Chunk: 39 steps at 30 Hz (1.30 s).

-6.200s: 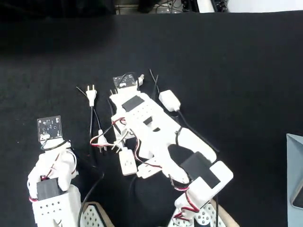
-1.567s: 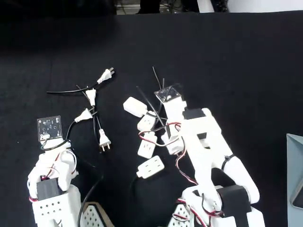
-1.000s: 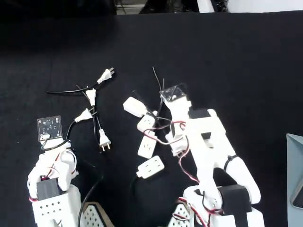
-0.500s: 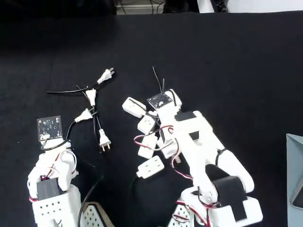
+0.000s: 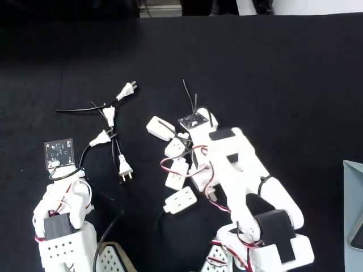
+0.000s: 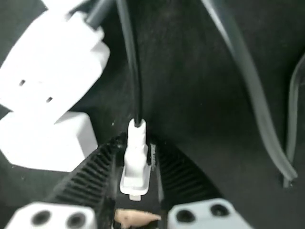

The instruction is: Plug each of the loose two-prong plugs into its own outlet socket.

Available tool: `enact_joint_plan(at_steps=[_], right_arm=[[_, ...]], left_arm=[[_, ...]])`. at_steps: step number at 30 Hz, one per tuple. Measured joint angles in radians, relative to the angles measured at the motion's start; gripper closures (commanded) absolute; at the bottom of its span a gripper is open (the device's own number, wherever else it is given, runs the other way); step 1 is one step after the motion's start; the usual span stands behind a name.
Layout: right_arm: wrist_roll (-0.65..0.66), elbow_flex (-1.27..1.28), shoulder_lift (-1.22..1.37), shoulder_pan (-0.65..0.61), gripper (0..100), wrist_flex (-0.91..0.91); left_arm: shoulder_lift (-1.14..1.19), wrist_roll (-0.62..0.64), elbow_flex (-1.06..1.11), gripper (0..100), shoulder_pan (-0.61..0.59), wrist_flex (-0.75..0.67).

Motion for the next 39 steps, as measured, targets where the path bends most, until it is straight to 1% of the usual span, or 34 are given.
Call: enact_joint_plan(at_steps=[3, 8, 33, 37, 39], right_arm=[[-0.003, -0.026, 0.002, -0.005, 88.1, 0.044], [-0.003, -0.032, 0.002, -0.005, 91.3, 0.068], [-0.003, -0.015, 0.003, -0.005, 91.7, 0.071], [-0.003, -0.014, 0.046, -0.005, 91.7, 0.071], [-0.003, -0.014, 0.077, -0.005, 94.3, 0.069]], left_arm=[[0.0, 0.0, 0.0, 97, 0.0, 0.0], [0.0, 0.0, 0.0, 97, 0.0, 0.0], [0.0, 0.0, 0.0, 97, -0.032, 0.0], [0.0, 0.0, 0.0, 97, -0.032, 0.0], [0.0, 0.0, 0.0, 97, -0.032, 0.0]])
